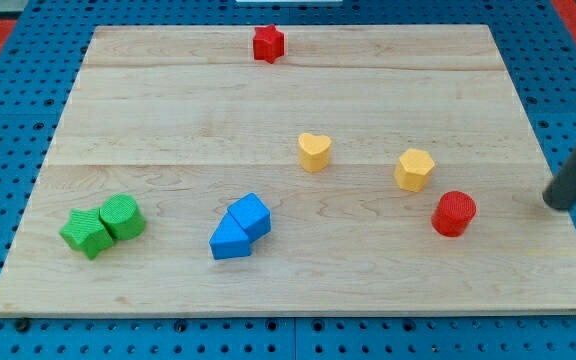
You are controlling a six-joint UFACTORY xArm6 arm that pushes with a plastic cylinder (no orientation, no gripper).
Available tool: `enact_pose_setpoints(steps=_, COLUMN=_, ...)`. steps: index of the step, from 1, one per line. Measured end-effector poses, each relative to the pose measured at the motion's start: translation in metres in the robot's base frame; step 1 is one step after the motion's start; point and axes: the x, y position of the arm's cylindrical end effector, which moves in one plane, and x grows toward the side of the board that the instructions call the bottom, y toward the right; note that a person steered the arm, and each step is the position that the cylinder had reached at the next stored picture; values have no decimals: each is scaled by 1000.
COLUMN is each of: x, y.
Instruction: Push the red circle to the bottom right of the hexagon
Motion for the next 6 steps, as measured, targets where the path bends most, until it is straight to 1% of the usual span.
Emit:
enact_pose_setpoints(steps=1, x=39, y=-9)
enact_pose_setpoints(steps=2, x=70, y=-67)
enact_pose_setpoints(steps=3, x=50, y=-99)
enact_pose_setpoints(steps=4, x=21, y=-99)
enact_pose_setpoints(steps=6, x=-55, y=-109)
